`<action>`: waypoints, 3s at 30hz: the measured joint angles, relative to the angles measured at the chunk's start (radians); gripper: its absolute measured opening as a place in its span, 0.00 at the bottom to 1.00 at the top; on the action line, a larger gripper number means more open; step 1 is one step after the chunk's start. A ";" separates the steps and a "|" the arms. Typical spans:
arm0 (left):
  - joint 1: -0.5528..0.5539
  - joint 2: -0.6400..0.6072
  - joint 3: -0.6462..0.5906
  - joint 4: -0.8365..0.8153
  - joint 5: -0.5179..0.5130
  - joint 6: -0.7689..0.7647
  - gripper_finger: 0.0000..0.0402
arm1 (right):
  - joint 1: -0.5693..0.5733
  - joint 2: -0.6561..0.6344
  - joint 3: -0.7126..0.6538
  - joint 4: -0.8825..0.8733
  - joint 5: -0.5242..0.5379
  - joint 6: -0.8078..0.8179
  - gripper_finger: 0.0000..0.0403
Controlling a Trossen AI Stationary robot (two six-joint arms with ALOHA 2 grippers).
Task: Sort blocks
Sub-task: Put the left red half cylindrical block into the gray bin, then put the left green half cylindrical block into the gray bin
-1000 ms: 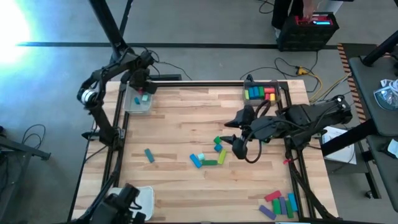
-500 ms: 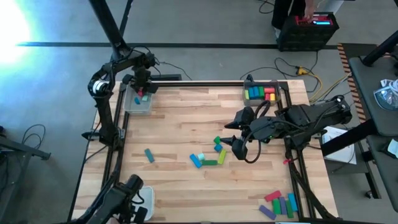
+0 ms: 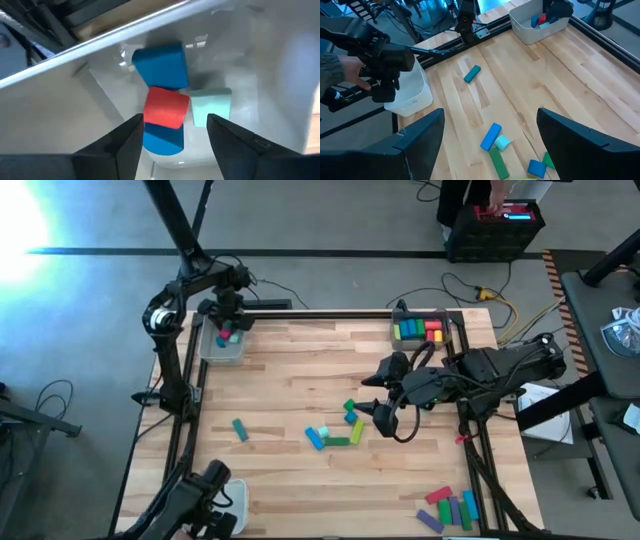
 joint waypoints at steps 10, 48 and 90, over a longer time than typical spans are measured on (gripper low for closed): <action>-0.053 -0.256 -0.019 -0.019 0.076 0.024 0.51 | -0.001 0.041 -0.032 -0.065 0.020 -0.033 0.76; -1.637 -1.089 -0.571 0.469 -0.230 -0.828 0.51 | -0.406 0.650 -0.149 -0.179 -0.361 -1.134 0.65; -1.637 -0.989 -0.571 0.249 -0.329 -0.306 0.51 | -0.399 0.650 -0.217 0.056 -0.397 -1.002 0.46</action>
